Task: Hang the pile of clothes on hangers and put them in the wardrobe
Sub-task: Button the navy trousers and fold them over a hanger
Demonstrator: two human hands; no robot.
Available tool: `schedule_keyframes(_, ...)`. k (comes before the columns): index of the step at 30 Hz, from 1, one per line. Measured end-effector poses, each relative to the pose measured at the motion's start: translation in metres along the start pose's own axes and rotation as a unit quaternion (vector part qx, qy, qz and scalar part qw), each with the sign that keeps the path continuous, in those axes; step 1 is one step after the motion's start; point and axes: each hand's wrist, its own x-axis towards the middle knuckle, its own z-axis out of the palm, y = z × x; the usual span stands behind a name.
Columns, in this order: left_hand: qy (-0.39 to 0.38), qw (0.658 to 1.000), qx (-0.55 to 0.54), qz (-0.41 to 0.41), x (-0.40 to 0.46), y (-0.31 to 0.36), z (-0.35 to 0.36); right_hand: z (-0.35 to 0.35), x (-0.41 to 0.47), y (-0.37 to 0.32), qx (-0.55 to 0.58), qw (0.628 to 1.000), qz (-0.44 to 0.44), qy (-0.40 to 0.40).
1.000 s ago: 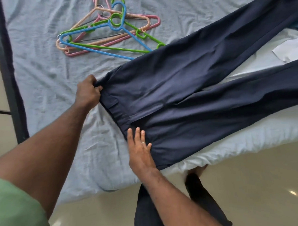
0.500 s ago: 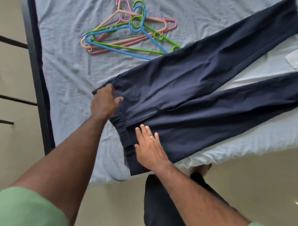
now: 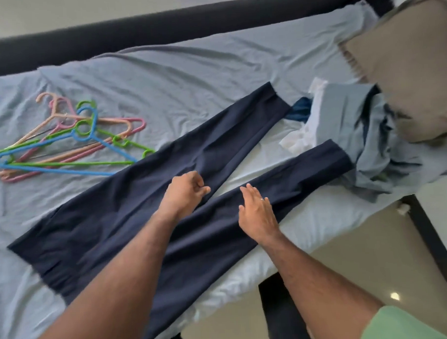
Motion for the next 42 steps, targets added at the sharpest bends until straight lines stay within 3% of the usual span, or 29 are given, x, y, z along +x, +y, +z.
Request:
schedule_keyframes(6, -0.053, 0.998, 0.024, -0.014, 0.065, 0.066, 0.083, -0.051, 0.06, 0.115, 0.105, 0.981, 0.114, 0.118)
schedule_keyframes(12, -0.123, 0.99, 0.059, 0.026, 0.125, 0.164, 0.188, -0.111, 0.081, 0.243, 0.023, 0.965, 0.109, 0.238)
schedule_keyframes(17, -0.139, 0.988, 0.063, 0.039, 0.184, 0.249, 0.249, -0.135, 0.102, 0.312, 0.059, 0.972, 0.095, 0.207)
schedule_keyframes(21, -0.134, 0.983, 0.123, 0.027, 0.218, 0.277, 0.279, -0.132, 0.12, 0.333, 0.038, 0.979, 0.097, 0.176)
schedule_keyframes(27, -0.106, 0.99, 0.088, -0.003, 0.239, 0.287, 0.295, -0.132, 0.137, 0.357, -0.002, 0.98, 0.107, 0.17)
schedule_keyframes(33, -0.129, 0.99, 0.05, -0.024, 0.245, 0.283, 0.293, -0.143, 0.146, 0.347, -0.021, 0.982, 0.097, 0.162)
schedule_keyframes(39, 0.014, 0.995, 0.094, 0.031, 0.214, 0.271, 0.28, -0.148, 0.152, 0.344, -0.08, 0.986, 0.078, 0.12)
schedule_keyframes(42, -0.076, 0.985, 0.158, 0.007, 0.182, 0.254, 0.281, -0.149, 0.153, 0.347, -0.081, 0.988, 0.049, 0.124)
